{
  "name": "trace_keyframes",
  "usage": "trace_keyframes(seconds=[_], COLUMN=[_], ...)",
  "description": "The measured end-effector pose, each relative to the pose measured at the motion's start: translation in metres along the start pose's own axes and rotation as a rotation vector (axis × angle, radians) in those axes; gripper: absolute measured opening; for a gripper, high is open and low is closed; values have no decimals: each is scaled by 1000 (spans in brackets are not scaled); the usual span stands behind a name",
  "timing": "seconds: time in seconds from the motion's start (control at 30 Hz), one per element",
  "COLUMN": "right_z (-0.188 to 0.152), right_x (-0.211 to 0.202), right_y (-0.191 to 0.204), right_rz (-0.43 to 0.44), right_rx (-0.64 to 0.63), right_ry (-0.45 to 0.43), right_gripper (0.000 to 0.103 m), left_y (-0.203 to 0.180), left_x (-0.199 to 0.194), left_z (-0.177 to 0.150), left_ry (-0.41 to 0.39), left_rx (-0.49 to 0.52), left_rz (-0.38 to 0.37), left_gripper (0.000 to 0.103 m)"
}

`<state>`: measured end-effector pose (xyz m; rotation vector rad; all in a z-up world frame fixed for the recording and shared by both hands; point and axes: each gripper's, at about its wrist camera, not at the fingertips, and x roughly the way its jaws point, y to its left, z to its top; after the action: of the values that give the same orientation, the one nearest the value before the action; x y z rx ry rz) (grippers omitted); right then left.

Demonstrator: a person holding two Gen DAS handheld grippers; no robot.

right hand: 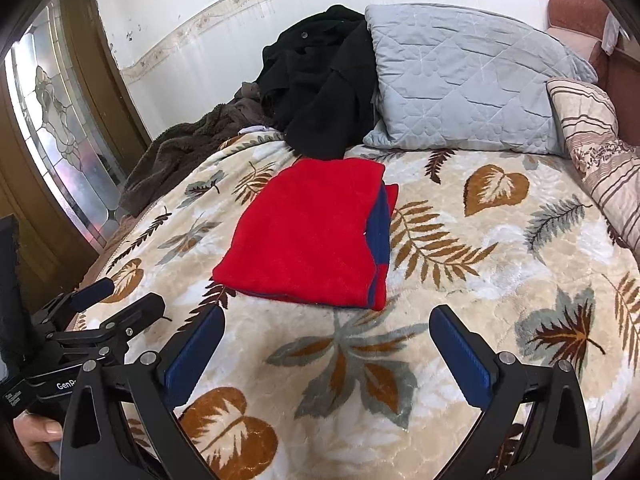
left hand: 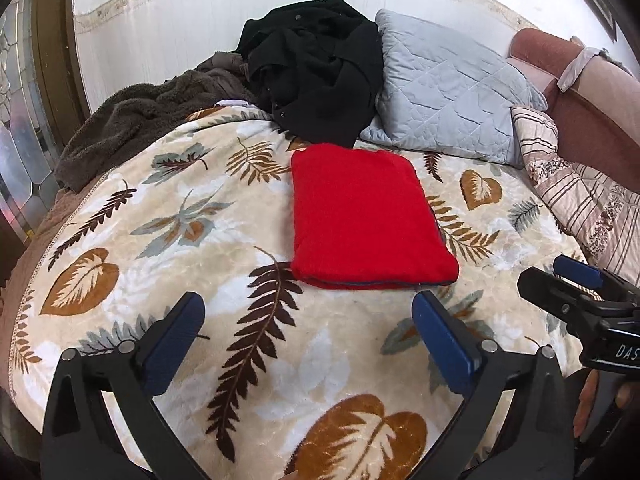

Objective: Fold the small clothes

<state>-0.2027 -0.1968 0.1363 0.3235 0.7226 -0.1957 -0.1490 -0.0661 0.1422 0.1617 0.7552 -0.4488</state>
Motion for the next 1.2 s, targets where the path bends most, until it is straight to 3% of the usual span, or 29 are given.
trace_keyframes(seconds=[0.43, 1.2], right_z=[-2, -7], right_x=[-26, -46], right_y=[4, 7], right_rz=[-15, -21], right_rx=[-6, -15], right_ry=[-39, -57], right_gripper=[103, 103], left_y=[-8, -23], left_x=[-26, -49], left_z=[-6, -10], left_ry=[-40, -48], left_rx=[41, 65], left_rz=[64, 62], left_gripper=[103, 103])
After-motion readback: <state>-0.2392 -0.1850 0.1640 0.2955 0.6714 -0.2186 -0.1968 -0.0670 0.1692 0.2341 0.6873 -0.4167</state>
